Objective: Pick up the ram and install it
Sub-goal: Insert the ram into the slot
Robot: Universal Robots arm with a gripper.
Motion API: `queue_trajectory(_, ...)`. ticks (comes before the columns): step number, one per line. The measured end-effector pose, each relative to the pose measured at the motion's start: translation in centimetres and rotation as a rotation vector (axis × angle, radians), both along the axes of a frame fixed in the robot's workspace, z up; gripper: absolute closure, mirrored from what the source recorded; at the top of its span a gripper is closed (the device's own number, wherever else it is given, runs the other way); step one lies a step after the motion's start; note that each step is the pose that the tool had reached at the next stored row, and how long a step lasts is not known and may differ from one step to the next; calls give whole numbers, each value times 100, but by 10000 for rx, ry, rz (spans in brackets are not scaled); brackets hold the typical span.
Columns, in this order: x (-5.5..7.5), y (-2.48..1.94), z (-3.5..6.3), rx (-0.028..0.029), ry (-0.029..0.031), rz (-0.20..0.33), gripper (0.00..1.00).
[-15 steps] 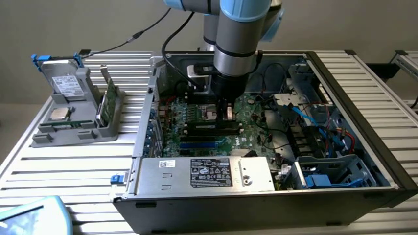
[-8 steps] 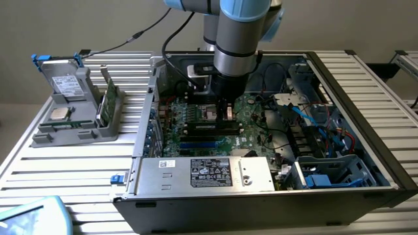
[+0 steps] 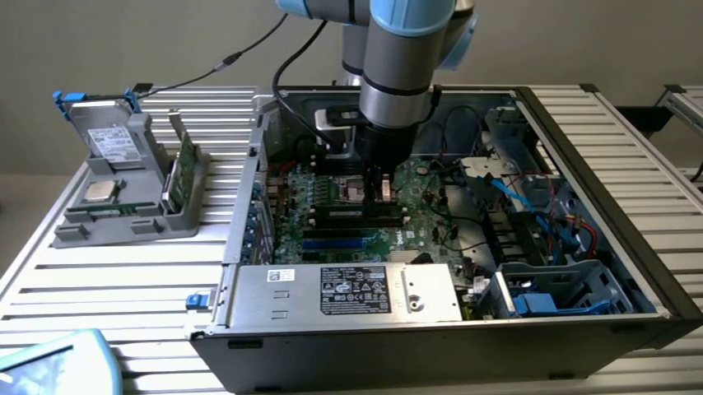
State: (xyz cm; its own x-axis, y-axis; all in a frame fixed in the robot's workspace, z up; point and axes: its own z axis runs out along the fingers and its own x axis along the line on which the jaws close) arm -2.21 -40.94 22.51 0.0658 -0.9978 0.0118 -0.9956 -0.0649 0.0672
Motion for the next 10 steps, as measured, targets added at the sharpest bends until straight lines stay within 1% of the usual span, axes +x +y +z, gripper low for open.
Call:
queue_trajectory(6,0,6,-3,-7,1,-57,86)
queue_trajectory(10,0,7,-4,-47,2,-70,86)
